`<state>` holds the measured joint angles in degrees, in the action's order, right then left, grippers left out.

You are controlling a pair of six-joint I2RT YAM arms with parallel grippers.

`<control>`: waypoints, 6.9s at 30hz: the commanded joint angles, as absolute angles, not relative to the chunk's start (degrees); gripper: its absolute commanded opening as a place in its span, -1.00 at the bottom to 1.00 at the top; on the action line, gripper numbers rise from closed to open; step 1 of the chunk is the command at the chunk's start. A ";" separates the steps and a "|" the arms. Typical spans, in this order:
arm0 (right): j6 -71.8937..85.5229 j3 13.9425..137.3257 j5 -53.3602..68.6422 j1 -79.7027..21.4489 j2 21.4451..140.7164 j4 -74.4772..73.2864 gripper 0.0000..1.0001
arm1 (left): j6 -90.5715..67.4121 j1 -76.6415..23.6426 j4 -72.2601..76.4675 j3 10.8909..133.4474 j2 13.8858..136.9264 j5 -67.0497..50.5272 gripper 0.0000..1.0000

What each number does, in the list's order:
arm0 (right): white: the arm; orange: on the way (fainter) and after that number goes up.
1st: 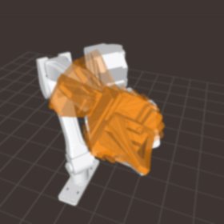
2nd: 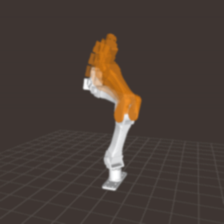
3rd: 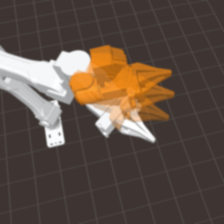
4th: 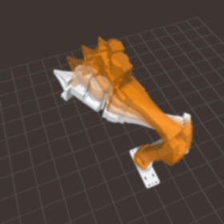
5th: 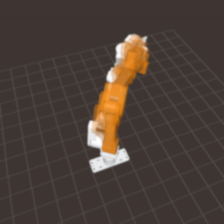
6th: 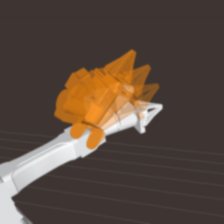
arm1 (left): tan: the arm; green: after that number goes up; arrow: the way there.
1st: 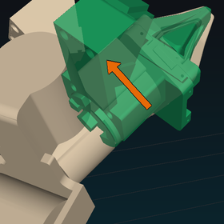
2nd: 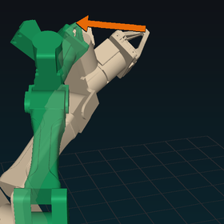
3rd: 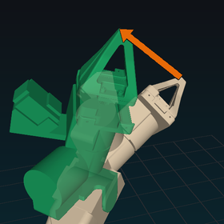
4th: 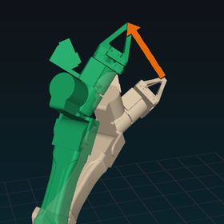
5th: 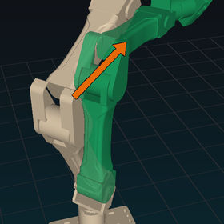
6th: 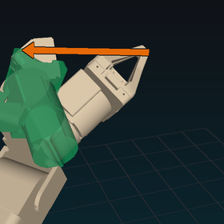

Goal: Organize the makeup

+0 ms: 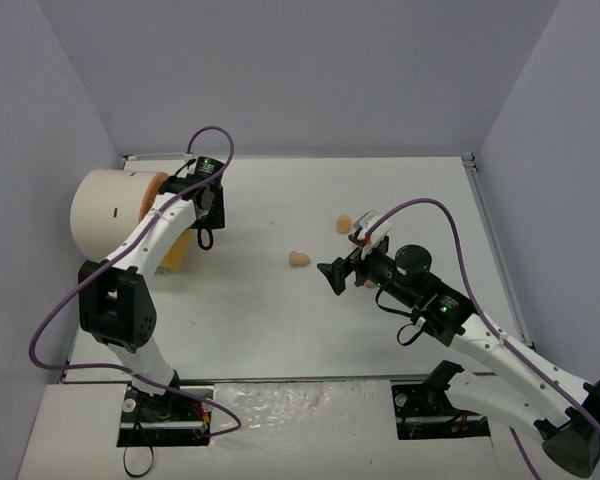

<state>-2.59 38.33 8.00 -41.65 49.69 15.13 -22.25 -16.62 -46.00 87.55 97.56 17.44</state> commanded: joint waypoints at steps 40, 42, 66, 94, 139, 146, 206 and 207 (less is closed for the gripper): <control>-2.64 37.73 5.78 -41.33 48.12 19.07 1.00 | -19.29 -10.11 -42.55 87.46 97.27 31.54 0.84; -2.64 37.77 5.71 -41.38 47.97 19.08 1.00 | -19.14 -10.10 -41.95 87.17 97.20 32.41 0.87; -2.73 37.16 5.62 -41.39 47.19 19.61 1.00 | -13.71 -8.06 -29.35 83.77 96.03 33.84 0.90; -2.72 36.58 5.69 -41.31 46.41 20.04 1.00 | -14.59 -3.96 -28.83 85.52 99.05 36.25 0.90; 5.06 31.96 6.52 -41.40 42.84 24.08 1.00 | 14.29 -13.13 -27.48 92.38 102.99 64.86 -0.06; 5.23 31.78 6.64 -41.40 43.21 24.52 1.00 | 16.31 -12.51 -25.29 90.67 102.91 66.51 -0.15; 5.30 31.64 7.32 -41.40 42.95 23.88 1.00 | 14.44 -10.61 -28.89 90.26 106.23 69.29 -0.37; 5.34 31.64 7.36 -41.40 43.02 23.95 1.00 | 14.27 -10.68 -29.06 90.37 106.09 69.32 -0.42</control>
